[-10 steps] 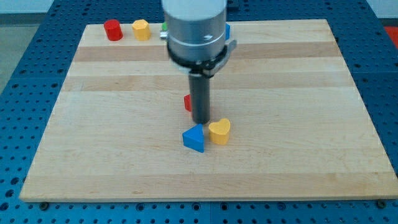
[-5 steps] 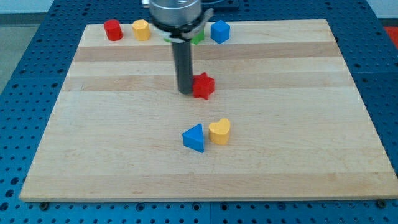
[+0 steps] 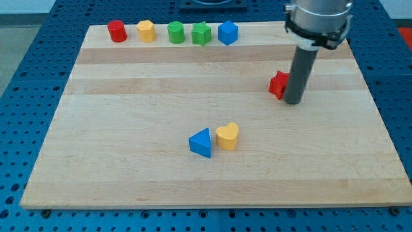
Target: Slide the red star closer to the blue cube
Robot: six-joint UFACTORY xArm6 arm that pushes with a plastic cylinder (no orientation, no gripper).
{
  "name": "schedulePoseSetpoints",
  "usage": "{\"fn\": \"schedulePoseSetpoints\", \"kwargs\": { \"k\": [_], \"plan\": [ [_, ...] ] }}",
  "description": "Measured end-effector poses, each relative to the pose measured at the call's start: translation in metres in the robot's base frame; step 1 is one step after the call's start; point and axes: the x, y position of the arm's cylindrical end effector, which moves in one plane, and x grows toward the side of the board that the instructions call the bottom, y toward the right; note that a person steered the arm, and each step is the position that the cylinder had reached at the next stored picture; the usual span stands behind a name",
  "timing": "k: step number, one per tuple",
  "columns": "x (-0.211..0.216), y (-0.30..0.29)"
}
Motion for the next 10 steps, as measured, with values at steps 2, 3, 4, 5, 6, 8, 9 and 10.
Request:
{"fn": "schedulePoseSetpoints", "kwargs": {
  "k": [2, 3, 4, 5, 6, 8, 9, 10],
  "plan": [
    [-0.026, -0.018],
    [-0.019, -0.027],
    [-0.019, -0.047],
    [-0.027, -0.057],
    [-0.041, -0.061],
    [-0.088, -0.061],
    [-0.088, -0.068],
    [-0.084, -0.088]
  ]
}}
